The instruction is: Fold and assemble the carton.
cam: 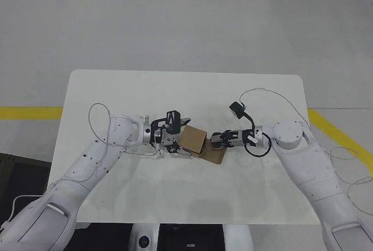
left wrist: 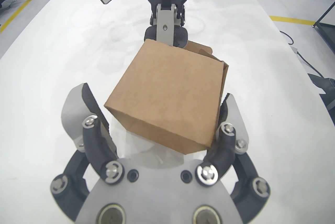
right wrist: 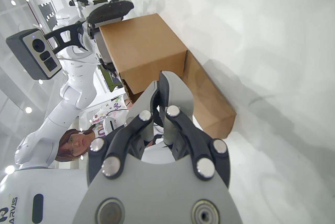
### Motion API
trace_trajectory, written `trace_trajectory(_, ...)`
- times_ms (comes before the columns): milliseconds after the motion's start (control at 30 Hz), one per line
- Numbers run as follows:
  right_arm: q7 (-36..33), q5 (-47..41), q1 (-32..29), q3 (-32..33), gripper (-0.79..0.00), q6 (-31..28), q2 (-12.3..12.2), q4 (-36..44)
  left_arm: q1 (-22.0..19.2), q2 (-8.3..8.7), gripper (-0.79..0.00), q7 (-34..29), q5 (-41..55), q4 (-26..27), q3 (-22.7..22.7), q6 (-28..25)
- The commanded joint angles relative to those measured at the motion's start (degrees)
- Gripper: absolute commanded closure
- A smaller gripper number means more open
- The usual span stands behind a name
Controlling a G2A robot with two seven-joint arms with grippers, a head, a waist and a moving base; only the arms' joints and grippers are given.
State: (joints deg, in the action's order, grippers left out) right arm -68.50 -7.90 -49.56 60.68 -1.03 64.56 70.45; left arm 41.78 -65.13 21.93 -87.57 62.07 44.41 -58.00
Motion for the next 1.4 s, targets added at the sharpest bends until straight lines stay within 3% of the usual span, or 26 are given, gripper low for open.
trace_trajectory(0, -1.5, 0.2, -1.0, 0.8, 0.000, 0.9, -0.5, 1.8, 0.0, -0.01, -0.785, -0.1, 0.1, 0.0, -0.1, 0.0)
trace_trajectory(167, -2.2, 0.5, -3.7, 0.9, 0.000, 3.9, -1.0, 5.5, 0.0, -0.03, -0.785, -0.1, 0.2, 0.0, -0.2, 0.0)
trace_trajectory(500, 4.8, -1.5, -4.2, -1.6, 0.000, 6.0, -0.1, 4.9, -0.1, 0.02, -0.785, 0.0, 0.2, -0.1, 0.0, 0.0)
trace_trajectory(700, 7.3, -1.5, -3.2, -2.2, 0.000, 4.5, 0.3, 3.4, 0.1, 0.06, -0.785, 0.1, 0.2, -0.1, 0.0, 0.0)
trace_trajectory(933, 7.0, -2.0, -0.8, -4.2, 0.000, -0.1, 1.1, 1.5, 0.1, 0.05, -0.785, 0.2, 0.3, 0.0, -0.3, 0.0)
trace_trajectory(1367, 5.5, -4.4, 3.4, -8.4, 0.000, -3.1, 3.0, -4.3, -0.1, 0.00, -0.785, 0.0, 0.4, -0.1, -0.7, 0.0)
